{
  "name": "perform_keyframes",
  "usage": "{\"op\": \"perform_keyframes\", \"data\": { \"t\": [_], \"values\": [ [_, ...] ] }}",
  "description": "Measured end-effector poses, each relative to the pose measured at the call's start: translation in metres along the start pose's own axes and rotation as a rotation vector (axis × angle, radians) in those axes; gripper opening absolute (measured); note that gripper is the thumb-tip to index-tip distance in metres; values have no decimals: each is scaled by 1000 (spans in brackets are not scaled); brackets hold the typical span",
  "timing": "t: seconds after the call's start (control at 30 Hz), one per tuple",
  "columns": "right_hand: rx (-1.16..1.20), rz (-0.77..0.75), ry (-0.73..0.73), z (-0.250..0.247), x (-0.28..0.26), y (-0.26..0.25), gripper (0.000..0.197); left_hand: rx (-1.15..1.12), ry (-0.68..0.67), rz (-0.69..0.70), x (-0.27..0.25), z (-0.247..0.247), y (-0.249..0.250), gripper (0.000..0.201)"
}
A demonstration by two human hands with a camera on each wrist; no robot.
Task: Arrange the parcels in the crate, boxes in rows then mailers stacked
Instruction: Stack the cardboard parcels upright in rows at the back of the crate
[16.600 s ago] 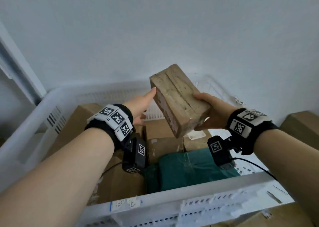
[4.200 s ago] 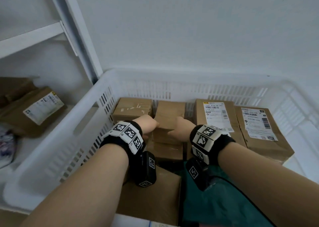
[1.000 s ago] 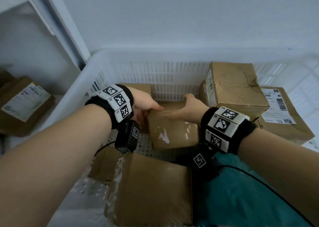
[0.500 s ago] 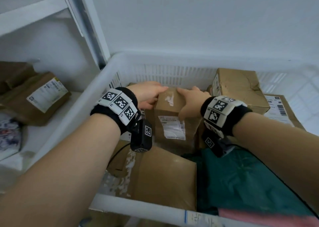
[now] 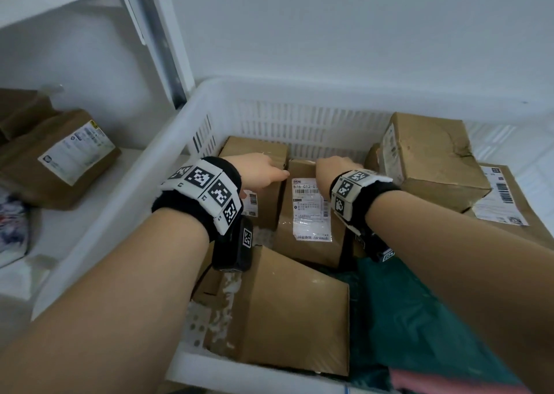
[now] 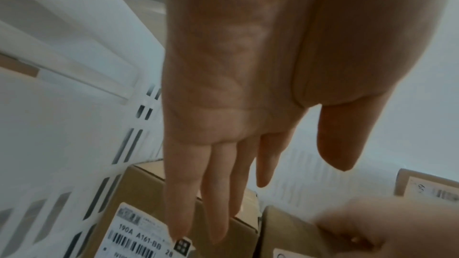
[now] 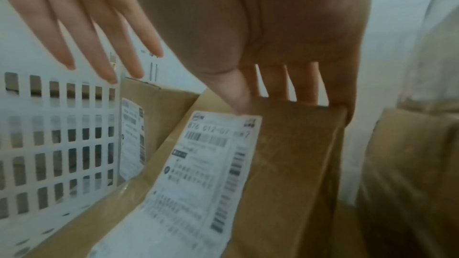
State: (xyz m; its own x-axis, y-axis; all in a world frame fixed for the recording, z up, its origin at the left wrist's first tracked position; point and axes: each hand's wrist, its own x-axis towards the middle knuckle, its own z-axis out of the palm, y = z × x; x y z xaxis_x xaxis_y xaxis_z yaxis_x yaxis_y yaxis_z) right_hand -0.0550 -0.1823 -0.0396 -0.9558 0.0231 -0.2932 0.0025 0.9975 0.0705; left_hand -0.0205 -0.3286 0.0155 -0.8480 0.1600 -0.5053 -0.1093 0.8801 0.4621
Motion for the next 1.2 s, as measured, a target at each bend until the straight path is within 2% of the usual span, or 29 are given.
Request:
{"op": "perform_keyframes", "data": {
  "t": [0.2, 0.27, 0.33, 0.4, 0.5, 0.63, 0.73, 0.77, 0.83, 0.93, 1.0, 1.03, 1.1, 1.2],
  "values": [
    [106, 104, -107, 28, 22, -12, 97, 118, 55, 36, 7, -9, -4, 57],
    [142, 118, -113, 38, 25, -19, 110, 157, 68, 30, 10, -11, -8, 56],
    [172, 66, -175, 48, 24, -28, 115, 163, 67, 16, 12, -13, -11, 52],
    [184, 20, -260, 58, 19, -35, 118, 157, 62, 2, 14, -15, -15, 44],
    [151, -6, -351, 66, 16, -41, 113, 164, 73, -17, 17, -15, -18, 44],
    [119, -24, -404, 72, 22, -37, 107, 175, 106, -63, 20, -15, -20, 56],
    [-10, -60, -435, 75, 24, -32, 100, 165, 118, -90, 21, -18, -26, 59],
    [-23, -79, -428, 74, 24, -31, 97, 164, 121, -99, 21, -19, -28, 59],
    [133, -109, -367, 61, 27, -32, 94, 158, 137, -115, 22, -21, -31, 59],
    [483, -95, -234, 26, 35, -34, 117, 129, 142, -137, 24, -22, -34, 54],
    [599, -142, -100, 8, 40, -41, 129, 111, 151, -152, 26, -22, -38, 50],
    [597, -178, -54, 1, 40, -44, 131, 83, 166, -170, 28, -23, -40, 52],
    [521, -212, -51, -5, 41, -49, 133, 43, 198, -196, 31, -25, -44, 55],
    [440, -177, -77, -3, 43, -52, 123, 41, 197, -196, 34, -24, -46, 50]
  ]
}}
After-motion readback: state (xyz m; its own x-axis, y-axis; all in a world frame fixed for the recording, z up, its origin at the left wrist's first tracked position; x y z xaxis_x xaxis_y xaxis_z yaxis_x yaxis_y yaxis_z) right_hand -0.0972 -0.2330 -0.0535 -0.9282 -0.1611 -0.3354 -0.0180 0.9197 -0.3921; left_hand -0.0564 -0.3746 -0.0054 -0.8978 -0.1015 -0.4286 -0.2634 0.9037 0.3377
